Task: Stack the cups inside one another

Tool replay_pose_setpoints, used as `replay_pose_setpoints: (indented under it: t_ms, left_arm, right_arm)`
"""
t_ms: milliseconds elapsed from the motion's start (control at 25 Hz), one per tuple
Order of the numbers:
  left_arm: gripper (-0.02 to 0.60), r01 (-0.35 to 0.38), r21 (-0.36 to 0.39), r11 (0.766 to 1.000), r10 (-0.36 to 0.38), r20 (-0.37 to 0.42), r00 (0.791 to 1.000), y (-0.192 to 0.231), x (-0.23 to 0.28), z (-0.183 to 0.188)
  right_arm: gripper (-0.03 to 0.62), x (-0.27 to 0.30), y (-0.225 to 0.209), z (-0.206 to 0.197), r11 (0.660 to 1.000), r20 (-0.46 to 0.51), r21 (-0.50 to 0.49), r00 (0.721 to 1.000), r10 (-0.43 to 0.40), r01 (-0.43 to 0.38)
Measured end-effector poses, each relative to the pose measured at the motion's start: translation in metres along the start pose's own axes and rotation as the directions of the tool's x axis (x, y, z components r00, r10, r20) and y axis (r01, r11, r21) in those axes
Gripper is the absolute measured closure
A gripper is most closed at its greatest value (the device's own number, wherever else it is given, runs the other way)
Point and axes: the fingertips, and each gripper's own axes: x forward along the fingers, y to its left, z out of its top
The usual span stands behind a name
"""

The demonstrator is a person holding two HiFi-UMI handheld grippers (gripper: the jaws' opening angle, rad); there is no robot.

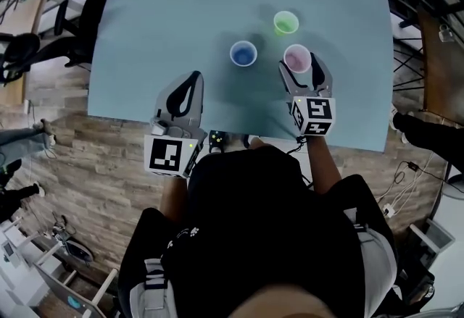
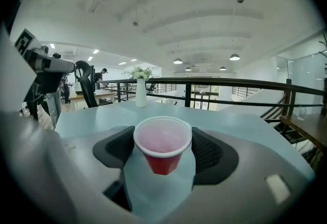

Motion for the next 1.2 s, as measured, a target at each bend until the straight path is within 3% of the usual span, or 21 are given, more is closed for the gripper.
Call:
replay_pose_setpoints:
  t_ms: [560,1200]
  left_arm:
    - [0.594,-0.083,-0.013,0.996,0.083,0.003,0.997,0.034,-0.028,-0.002]
    - [0.594,-0.176,-0.024,0.984,0.176,-0.006,0.984,0.060,-0.054,-0.005]
  right_arm:
    - [0.230,0.032,0.061,0.032,0.989,0.034,-0.051,0.989,0.144,-0.142]
    - [0.230,0.061,0.108,0.036,0.963,0.026,-0.088,0.966,0.258,-0.255]
